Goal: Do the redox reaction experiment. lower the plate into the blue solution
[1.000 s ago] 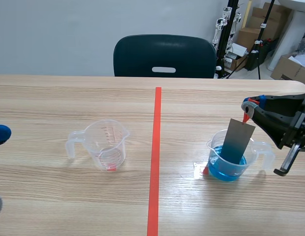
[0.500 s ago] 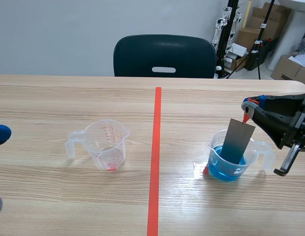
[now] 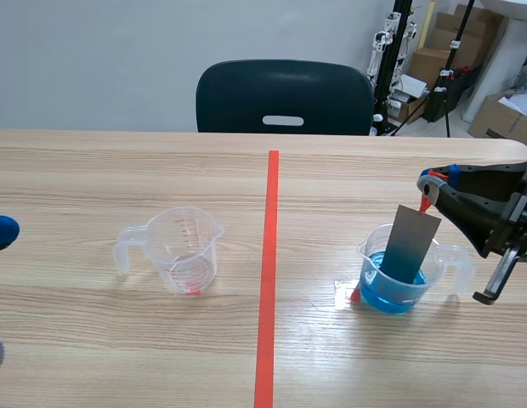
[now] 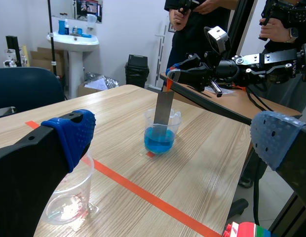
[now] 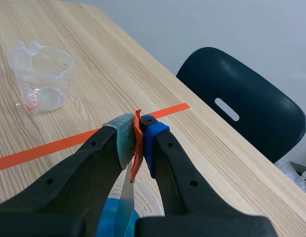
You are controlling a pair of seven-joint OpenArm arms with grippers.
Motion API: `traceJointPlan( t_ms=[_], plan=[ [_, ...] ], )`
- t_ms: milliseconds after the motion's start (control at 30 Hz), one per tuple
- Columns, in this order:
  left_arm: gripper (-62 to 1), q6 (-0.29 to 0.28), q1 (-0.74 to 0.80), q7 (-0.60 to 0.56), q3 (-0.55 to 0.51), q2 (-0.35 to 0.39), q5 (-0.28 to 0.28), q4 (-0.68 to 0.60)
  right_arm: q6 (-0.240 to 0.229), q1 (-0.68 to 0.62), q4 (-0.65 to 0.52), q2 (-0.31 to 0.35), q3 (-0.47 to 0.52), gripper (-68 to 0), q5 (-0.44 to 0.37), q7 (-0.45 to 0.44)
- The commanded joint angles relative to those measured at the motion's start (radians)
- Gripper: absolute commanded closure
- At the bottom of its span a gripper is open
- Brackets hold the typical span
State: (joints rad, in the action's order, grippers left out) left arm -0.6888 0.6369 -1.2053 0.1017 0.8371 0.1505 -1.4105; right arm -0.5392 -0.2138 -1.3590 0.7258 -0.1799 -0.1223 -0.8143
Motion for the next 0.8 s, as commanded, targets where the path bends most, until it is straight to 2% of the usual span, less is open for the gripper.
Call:
traceJointPlan(
  t_ms=[0, 767],
  plan=[
    [-62.3, -0.002, 0.0, -0.013, -0.003, 0.009, 0.01, -0.013, -0.003, 0.019, -0.008, 0.011, 0.002, -0.4, -0.012, -0.011],
    [-62.3, -0.002, 0.0, -0.013, -0.003, 0.009, 0.01, -0.013, -0.003, 0.02, -0.008, 0.011, 0.002, -0.4, -0.013, -0.023]
  ],
)
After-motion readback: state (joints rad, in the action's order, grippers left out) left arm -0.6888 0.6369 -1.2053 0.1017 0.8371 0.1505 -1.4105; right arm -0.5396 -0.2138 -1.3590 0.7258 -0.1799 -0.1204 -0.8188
